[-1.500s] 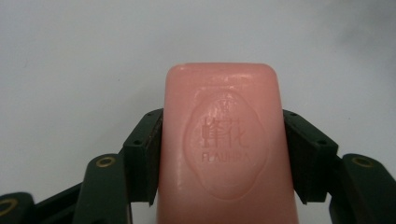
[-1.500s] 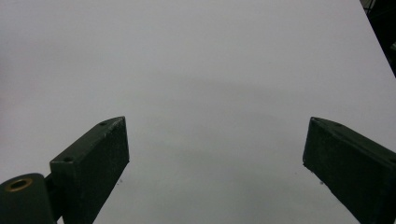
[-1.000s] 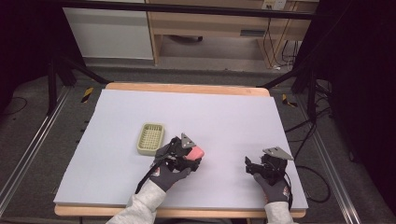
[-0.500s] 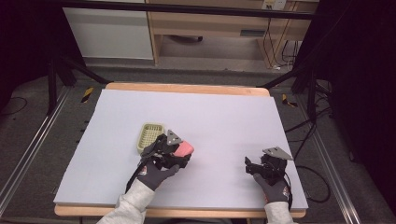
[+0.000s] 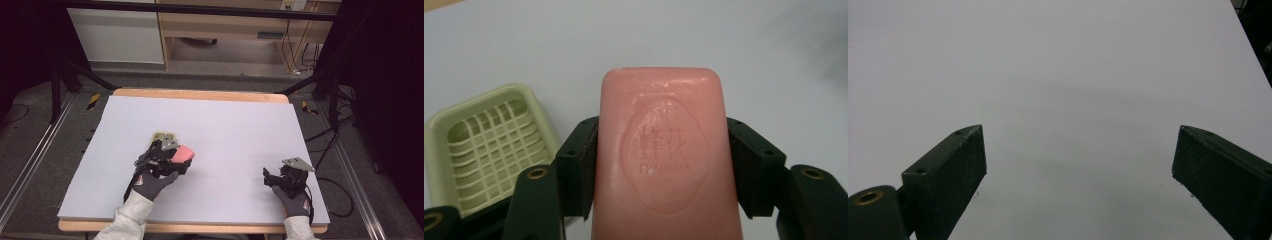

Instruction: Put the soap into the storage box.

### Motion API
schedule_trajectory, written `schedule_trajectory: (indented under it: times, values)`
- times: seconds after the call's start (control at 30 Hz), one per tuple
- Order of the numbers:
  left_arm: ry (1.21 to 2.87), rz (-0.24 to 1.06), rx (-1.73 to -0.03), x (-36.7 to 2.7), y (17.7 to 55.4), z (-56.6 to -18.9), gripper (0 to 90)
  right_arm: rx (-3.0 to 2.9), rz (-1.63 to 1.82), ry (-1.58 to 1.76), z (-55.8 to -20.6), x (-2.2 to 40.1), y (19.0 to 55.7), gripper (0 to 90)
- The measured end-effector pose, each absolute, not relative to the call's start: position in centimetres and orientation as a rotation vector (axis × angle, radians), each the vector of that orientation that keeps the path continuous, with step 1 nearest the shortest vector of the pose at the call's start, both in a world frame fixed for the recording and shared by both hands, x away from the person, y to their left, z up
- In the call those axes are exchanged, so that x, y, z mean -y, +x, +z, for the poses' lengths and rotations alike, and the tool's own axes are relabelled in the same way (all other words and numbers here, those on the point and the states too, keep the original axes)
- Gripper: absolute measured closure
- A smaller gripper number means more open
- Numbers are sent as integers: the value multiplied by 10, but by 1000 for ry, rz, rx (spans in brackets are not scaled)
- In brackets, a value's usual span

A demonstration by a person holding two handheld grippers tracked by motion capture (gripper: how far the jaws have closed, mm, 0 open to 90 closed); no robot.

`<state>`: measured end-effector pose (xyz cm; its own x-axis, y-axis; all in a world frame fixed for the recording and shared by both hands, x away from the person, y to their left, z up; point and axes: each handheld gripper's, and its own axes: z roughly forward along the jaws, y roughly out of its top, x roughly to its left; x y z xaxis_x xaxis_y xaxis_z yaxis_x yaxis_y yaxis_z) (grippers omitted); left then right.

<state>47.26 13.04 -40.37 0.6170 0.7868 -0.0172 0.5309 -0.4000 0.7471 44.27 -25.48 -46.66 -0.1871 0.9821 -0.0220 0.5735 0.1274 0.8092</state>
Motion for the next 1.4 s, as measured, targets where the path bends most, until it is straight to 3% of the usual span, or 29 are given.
schedule_trajectory:
  times: [0.5, 1.4]
  values:
    - [2018, 473, -1114, -161, 488, -394, 369, -1832, 919, 1501, -467, 255, 442, 74]
    - [1999, 552, -1200, -168, 519, -395, 369, -1845, 924, 1485, -468, 252, 442, 73]
